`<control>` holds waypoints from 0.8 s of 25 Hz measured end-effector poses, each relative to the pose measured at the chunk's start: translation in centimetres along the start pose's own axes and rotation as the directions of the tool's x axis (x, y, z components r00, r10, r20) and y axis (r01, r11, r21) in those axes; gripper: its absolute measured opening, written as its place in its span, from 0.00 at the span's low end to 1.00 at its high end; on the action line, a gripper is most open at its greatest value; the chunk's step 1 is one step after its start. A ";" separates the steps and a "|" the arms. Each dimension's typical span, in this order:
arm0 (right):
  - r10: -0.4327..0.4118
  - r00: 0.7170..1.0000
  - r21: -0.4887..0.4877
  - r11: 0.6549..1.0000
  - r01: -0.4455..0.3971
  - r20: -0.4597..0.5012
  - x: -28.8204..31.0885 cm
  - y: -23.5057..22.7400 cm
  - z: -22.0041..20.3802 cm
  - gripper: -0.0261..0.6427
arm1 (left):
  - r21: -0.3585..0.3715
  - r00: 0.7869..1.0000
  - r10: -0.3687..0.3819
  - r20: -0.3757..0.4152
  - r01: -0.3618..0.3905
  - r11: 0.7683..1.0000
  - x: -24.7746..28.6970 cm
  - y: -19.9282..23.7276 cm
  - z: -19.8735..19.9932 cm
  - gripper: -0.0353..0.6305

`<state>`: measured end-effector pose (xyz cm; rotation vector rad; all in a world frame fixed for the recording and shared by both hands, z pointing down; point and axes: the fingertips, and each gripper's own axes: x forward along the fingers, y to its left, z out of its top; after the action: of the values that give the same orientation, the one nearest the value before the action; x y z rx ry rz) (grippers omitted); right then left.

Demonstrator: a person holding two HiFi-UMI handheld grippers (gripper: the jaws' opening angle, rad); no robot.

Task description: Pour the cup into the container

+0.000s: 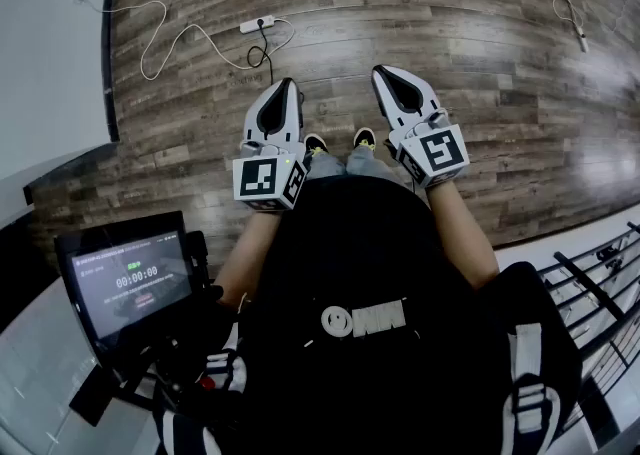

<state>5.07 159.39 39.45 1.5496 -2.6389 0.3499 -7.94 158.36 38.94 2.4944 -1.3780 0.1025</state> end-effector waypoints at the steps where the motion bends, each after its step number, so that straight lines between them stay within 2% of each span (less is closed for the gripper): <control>1: 0.000 1.000 -0.003 1.000 0.000 0.000 0.0 0.0 0.0 0.05 | 0.002 1.000 -0.002 0.000 0.002 1.000 0.0 0.0 0.0 0.05; 8: -0.002 1.000 -0.020 1.000 0.002 0.002 0.0 0.0 -0.8 0.05 | 0.017 1.000 -0.008 0.000 0.008 1.000 -0.1 0.1 -0.2 0.05; 14: -0.016 1.000 0.029 0.999 0.015 0.009 -0.5 0.2 -0.9 0.05 | 0.013 1.000 -0.006 -0.001 0.006 1.000 -0.6 0.5 -0.5 0.05; 20: -0.013 0.999 0.022 1.000 0.012 0.031 0.1 1.5 -0.1 0.05 | -0.002 1.000 -0.010 0.003 0.010 1.000 -1.0 1.7 -0.3 0.05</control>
<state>3.71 160.03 39.29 1.5902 -2.6566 0.3571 -9.86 158.45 39.38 2.5008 -1.3656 0.0953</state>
